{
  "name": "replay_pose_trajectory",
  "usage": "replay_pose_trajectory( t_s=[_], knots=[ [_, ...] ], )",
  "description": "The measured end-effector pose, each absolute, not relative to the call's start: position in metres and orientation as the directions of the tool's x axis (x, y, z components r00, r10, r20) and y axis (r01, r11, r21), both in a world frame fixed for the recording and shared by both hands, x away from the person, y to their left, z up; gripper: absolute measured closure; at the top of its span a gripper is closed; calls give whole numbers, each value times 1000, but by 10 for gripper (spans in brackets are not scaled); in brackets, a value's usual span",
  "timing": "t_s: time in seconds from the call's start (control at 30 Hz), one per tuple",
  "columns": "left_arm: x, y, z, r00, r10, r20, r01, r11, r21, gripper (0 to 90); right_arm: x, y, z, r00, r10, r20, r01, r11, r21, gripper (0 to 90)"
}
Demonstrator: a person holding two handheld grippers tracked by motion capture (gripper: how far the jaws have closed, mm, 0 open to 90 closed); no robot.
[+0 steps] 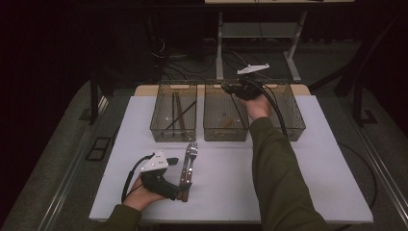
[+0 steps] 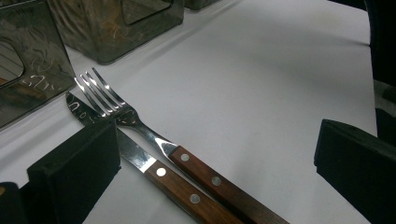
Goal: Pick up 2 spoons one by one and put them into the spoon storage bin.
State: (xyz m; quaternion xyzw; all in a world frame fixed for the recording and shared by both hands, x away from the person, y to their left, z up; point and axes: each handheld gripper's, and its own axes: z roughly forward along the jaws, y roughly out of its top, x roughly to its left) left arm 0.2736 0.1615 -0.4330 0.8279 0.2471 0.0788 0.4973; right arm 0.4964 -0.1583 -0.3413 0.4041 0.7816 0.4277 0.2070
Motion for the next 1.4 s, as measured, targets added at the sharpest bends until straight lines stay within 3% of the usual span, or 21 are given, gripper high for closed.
replay_pose_trajectory(
  t_s=[0.6,0.77,0.9,1.23,1.4],
  knots=[
    [274,162,-433,866,485,-119,332,-381,863,0,497,-157,-372,-585,809,62,543,333,771,876],
    [274,162,-433,864,489,-119,334,-380,863,0,495,-161,-373,-584,808,84,536,305,787,583],
    [275,163,-433,864,489,-118,334,-382,862,0,492,-166,-369,-568,816,104,539,274,796,432],
    [275,162,-434,861,494,-120,339,-382,860,0,466,-181,-361,-601,784,155,527,243,814,201],
    [276,163,-435,850,510,-131,355,-373,857,0,447,-185,-362,-623,775,108,502,290,815,179]
  ],
)
